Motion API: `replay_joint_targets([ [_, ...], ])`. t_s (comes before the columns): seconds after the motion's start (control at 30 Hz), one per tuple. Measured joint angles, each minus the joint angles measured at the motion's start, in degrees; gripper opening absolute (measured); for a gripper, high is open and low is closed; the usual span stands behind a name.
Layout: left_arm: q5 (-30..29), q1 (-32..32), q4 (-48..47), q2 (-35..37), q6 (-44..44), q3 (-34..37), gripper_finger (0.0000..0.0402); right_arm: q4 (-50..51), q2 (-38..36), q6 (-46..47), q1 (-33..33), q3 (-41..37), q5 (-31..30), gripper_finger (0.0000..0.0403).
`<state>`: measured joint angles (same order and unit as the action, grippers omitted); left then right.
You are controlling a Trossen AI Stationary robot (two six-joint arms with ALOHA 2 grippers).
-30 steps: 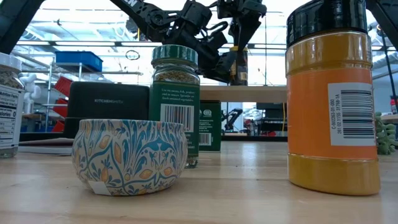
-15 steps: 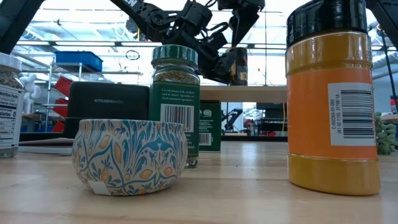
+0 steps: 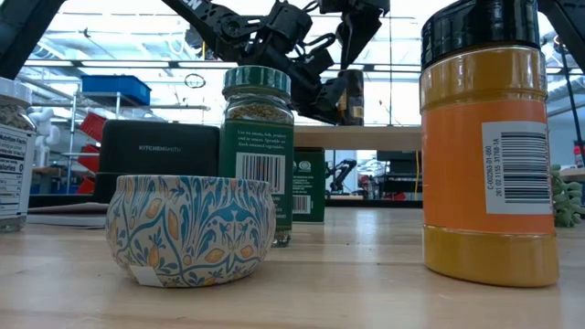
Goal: Shelf spices
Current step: Put the yellow cap into the seasoning bottle
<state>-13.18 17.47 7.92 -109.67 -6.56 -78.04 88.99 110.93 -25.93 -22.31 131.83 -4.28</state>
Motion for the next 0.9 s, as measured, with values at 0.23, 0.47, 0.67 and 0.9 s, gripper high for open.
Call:
replay_joint_targets([
  [0.23, -2.2, -1.2, -1.8, 1.8, -2.4, 0.1, 0.0097, -0.8, -1.1, 0.2, 0.0, 0.0, -2.0, 0.0274],
  [0.47, -10.6, -4.8, -2.2, 7.0, -9.6, 0.1, 0.0097, -4.2, -5.1, 1.4, 0.0, 0.0, -3.7, 0.0274],
  [0.67, -19.6, -7.2, -8.5, 10.4, -13.3, 0.0, 0.0097, -6.3, -8.9, 3.0, 1.4, 0.0, -3.7, 0.0274],
  [0.9, -30.5, -10.4, -19.3, 11.8, -12.9, 0.0, 0.0097, -6.5, -11.4, 4.8, 3.7, 0.0, -3.7, 0.0274],
])
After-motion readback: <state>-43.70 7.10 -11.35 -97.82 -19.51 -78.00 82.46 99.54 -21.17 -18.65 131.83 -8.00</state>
